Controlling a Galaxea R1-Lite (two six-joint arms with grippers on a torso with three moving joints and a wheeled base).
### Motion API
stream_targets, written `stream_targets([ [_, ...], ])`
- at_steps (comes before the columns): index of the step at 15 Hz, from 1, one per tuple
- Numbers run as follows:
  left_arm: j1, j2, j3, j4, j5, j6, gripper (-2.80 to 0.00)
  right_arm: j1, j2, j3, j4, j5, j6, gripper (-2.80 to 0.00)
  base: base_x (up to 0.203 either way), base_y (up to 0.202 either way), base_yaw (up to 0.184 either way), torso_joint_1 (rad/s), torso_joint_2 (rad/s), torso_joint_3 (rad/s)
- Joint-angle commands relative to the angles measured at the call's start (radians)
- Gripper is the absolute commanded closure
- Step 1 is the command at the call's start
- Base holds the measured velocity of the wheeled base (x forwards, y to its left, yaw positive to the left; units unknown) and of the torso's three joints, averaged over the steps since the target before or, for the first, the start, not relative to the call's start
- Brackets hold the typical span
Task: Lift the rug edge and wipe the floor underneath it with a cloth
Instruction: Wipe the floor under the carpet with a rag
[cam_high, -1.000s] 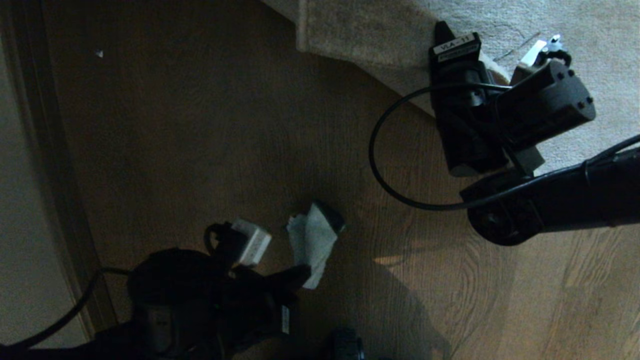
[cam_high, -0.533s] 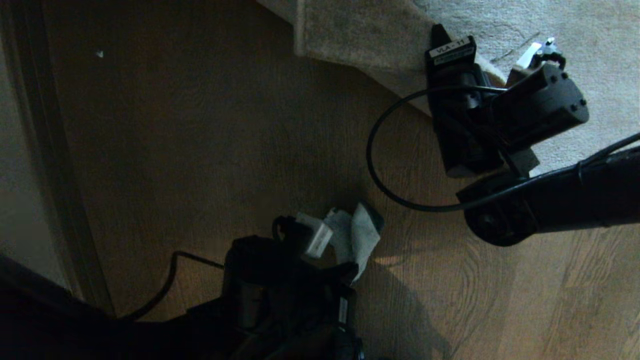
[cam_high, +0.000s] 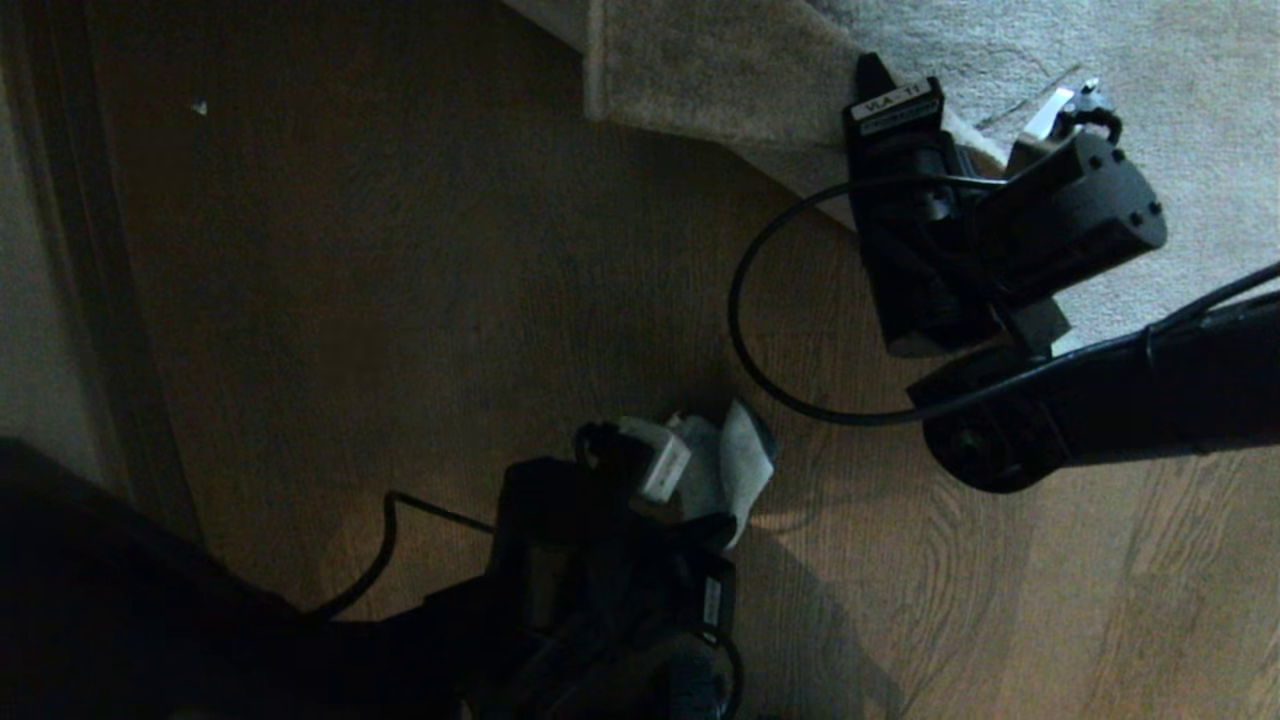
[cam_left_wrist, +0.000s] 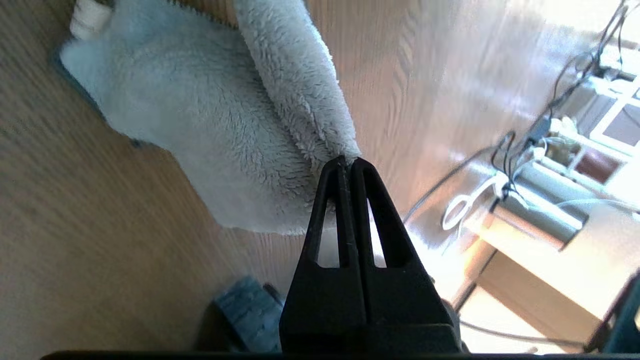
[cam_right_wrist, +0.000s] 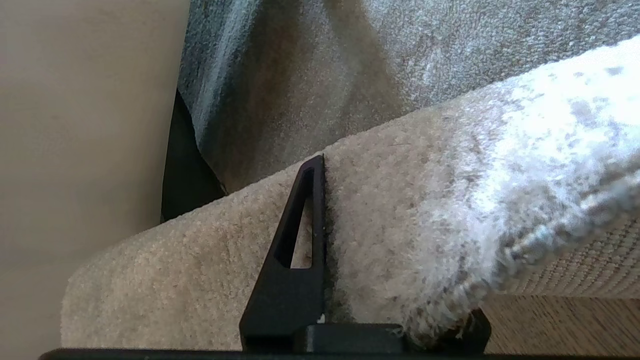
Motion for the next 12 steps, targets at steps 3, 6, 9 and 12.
stream_targets([
  [3, 0.052, 0.057, -0.098, -0.006, 0.004, -0.002, 0.0, -0.006, -0.002, 0.003, -0.048, -0.003, 0.004, 0.0, 0.0, 0.0, 0.0, 0.0, 0.0, 0.0],
  [6, 0.136, 0.081, -0.164, -0.005, 0.004, -0.002, 0.0, -0.006, -0.001, 0.003, -0.048, -0.003, 0.004, 0.0, 0.0, 0.0, 0.0, 0.0, 0.0, 0.0],
  [9, 0.217, 0.089, -0.206, -0.005, 0.003, -0.002, 0.0, -0.006, -0.001, 0.003, -0.048, -0.003, 0.004, 0.0, 0.0, 0.0, 0.0, 0.0, 0.0, 0.0],
  [12, 0.281, 0.067, -0.228, -0.006, 0.003, -0.002, 0.0, -0.005, 0.001, 0.003, -0.048, -0.003, 0.004, 0.0, 0.0, 0.0, 0.0, 0.0, 0.0, 0.0],
])
